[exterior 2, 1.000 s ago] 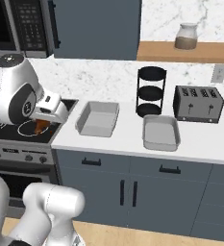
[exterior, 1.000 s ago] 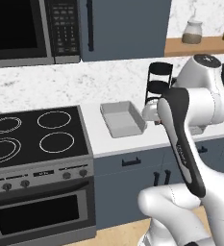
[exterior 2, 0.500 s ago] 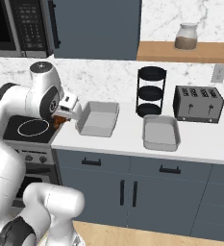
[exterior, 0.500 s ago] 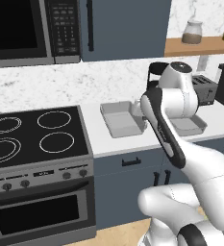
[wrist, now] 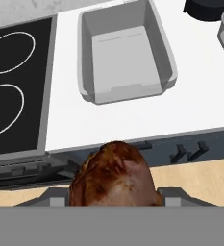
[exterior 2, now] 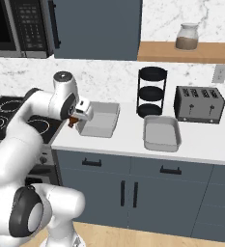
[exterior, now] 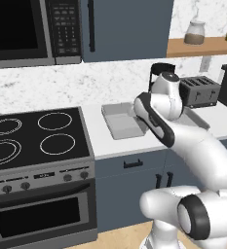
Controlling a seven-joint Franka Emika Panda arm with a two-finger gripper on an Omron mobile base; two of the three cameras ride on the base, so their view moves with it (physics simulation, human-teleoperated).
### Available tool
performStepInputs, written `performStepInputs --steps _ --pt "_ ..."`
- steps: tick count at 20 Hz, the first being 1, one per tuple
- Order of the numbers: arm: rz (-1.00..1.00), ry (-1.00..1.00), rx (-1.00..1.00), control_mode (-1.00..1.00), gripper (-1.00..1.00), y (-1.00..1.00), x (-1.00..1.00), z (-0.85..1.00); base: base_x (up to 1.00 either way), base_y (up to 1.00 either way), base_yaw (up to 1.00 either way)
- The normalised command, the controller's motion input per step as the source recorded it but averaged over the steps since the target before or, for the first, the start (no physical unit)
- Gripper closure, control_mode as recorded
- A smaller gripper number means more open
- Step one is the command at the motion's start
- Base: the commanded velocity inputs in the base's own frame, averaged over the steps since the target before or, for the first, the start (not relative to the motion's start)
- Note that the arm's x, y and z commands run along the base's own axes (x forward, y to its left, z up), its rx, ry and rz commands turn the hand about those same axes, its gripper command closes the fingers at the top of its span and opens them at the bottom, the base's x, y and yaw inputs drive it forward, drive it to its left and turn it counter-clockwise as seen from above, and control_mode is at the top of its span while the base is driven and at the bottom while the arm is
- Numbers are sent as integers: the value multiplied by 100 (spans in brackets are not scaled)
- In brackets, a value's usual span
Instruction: Place one lime and one chicken drumstick in each tupperware on the nearby counter, to pack two identical lunches.
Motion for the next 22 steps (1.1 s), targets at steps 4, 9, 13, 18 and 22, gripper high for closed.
performStepInputs --steps 4,9,13,18,22 --pt "0 0 0 -100 100 0 68 0 0 0 0" --pt "0 0 0 -100 100 0 70 -4 0 0 0" --pt "0 0 0 -100 100 0 46 -15 0 0 0" --pt "0 -2 -3 -100 100 0 27 -33 0 0 0" --pt "0 -6 0 -100 100 0 27 -53 0 0 0"
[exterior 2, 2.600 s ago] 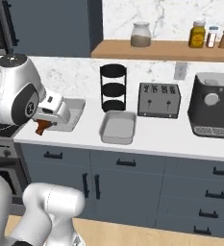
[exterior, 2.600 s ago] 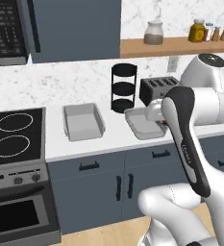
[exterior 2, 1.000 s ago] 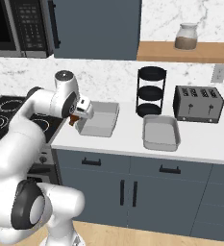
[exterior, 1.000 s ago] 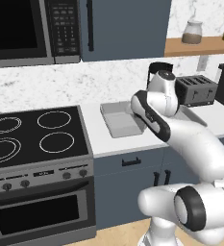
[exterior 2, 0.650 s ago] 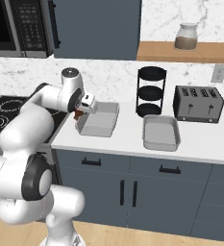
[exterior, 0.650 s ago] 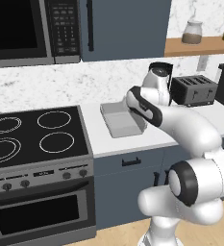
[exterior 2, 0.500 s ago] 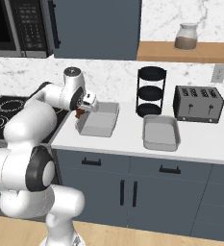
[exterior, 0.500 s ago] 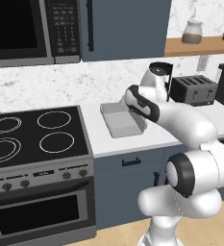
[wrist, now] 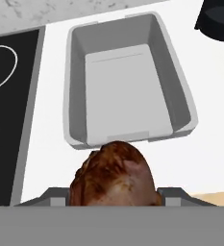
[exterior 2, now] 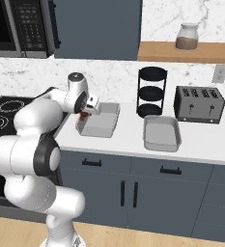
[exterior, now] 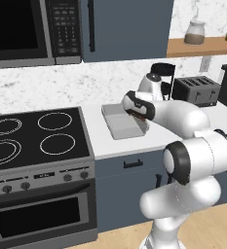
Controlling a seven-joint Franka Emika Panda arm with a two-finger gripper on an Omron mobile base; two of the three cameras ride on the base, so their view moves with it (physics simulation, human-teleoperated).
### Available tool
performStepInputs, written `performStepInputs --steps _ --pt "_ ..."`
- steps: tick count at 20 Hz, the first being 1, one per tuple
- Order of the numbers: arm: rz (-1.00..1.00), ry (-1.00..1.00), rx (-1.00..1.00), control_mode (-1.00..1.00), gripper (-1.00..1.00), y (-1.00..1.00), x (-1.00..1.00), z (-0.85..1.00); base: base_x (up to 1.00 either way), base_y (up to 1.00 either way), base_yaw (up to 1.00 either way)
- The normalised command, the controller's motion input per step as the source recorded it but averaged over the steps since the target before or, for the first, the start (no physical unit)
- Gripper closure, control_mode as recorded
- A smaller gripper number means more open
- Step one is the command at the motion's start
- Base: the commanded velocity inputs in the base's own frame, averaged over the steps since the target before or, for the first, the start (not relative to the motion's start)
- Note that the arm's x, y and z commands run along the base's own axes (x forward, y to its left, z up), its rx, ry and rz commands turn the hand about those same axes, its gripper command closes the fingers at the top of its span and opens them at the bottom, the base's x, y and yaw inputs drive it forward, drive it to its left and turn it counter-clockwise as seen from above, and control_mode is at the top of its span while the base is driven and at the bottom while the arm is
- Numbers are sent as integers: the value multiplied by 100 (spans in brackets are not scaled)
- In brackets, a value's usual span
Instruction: Place one lime and one chicken drumstick in each tupperware on the nearby counter, to pack two identical lunches.
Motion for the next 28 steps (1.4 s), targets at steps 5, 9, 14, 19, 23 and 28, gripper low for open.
performStepInputs --steps 5,9,14,19,23,28 --pt "0 -7 0 -100 100 0 48 -25 0 0 0" --pt "0 -8 0 -100 100 0 53 0 0 0 0" --pt "0 -1 -1 -100 100 0 53 0 0 0 0" --pt "0 -1 0 -100 100 1 53 0 0 0 0" --pt "0 -11 -6 -100 100 12 20 0 0 0 0" --pt "0 -19 -7 -100 100 17 0 -4 0 0 0"
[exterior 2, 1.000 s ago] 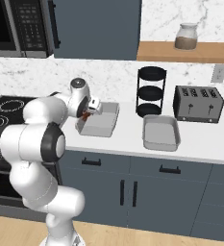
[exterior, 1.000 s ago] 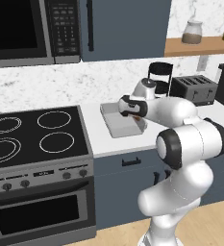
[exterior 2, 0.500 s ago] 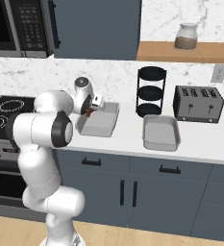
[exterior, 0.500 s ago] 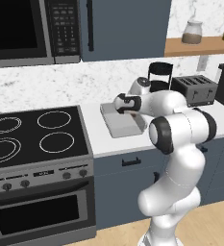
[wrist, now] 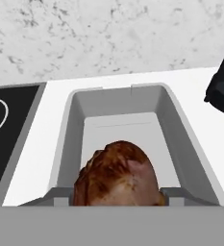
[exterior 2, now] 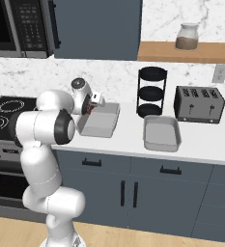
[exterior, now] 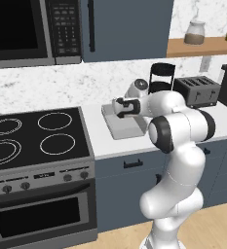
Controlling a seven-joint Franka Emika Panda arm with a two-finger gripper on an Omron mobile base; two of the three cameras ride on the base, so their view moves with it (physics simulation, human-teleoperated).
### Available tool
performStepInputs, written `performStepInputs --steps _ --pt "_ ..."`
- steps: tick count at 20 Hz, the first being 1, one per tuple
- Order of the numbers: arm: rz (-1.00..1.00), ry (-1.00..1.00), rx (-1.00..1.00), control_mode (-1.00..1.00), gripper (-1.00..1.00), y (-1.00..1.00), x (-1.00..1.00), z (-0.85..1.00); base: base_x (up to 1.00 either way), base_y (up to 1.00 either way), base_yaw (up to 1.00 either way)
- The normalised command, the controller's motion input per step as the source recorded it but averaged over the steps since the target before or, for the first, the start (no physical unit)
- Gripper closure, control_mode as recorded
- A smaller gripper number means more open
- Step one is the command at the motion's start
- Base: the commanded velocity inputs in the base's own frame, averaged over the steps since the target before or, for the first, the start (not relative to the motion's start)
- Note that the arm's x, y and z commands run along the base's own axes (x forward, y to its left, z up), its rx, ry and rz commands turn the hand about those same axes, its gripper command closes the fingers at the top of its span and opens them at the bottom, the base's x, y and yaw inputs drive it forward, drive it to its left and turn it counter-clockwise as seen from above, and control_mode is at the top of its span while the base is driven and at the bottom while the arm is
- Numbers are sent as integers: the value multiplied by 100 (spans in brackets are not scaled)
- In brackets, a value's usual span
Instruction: Place one lime and one chicken drumstick in each tupperware on the nearby counter, to pack two identical lunches.
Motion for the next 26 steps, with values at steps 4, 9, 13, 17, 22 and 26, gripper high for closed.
performStepInputs --steps 4,9,13,17,22,26 --pt "0 -13 -1 -100 100 7 4 -21 0 0 0" --pt "0 -1 1 -100 100 0 17 -17 0 0 0" --pt "0 0 0 -100 100 0 0 0 0 0 0" --pt "0 0 0 -100 100 0 1 0 0 0 0" --pt "0 0 1 -100 100 -8 14 0 0 0 0" --pt "0 0 2 -100 100 -9 17 0 0 0 0"
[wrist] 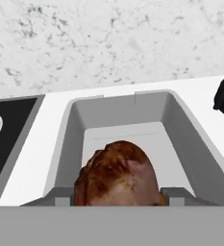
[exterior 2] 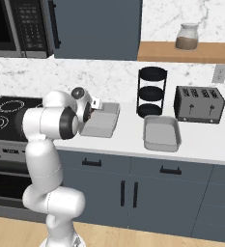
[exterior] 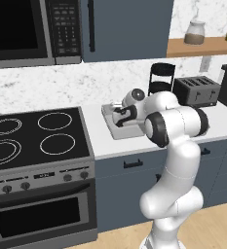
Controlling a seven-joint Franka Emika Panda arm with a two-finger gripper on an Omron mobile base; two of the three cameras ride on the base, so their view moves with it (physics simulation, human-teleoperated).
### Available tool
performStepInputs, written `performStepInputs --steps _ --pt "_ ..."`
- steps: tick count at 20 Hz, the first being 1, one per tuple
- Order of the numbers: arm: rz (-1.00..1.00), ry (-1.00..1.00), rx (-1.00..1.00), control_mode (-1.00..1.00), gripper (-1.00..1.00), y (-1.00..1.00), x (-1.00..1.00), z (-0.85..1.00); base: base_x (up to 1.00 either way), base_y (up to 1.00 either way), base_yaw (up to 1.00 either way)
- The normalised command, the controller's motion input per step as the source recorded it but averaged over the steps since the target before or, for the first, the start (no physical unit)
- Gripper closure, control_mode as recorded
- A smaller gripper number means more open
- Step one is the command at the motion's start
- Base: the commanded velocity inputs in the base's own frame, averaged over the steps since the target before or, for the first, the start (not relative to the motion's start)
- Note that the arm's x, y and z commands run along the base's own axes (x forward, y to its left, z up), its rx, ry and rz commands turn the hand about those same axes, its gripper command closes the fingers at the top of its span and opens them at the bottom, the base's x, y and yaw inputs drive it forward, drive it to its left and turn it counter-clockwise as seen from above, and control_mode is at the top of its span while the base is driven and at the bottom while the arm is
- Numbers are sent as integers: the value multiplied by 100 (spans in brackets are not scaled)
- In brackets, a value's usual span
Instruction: Place one lime and one chicken drumstick in each tupperware on the nearby counter, to pack two identical lunches.
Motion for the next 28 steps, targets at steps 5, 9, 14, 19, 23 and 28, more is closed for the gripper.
performStepInputs --steps 5,9,14,19,23,28 --pt "0 0 0 -100 -100 0 1 -6 0 0 0" --pt "0 0 0 -100 -100 -3 0 -1 0 0 0" --pt "0 0 0 -100 -100 -10 9 0 0 0 0" --pt "0 0 0 -100 -100 -3 1 6 0 0 0" --pt "0 -4 -9 -100 -100 -3 -36 52 0 0 0" --pt "0 0 -1 -100 -100 -9 -89 67 0 0 0"
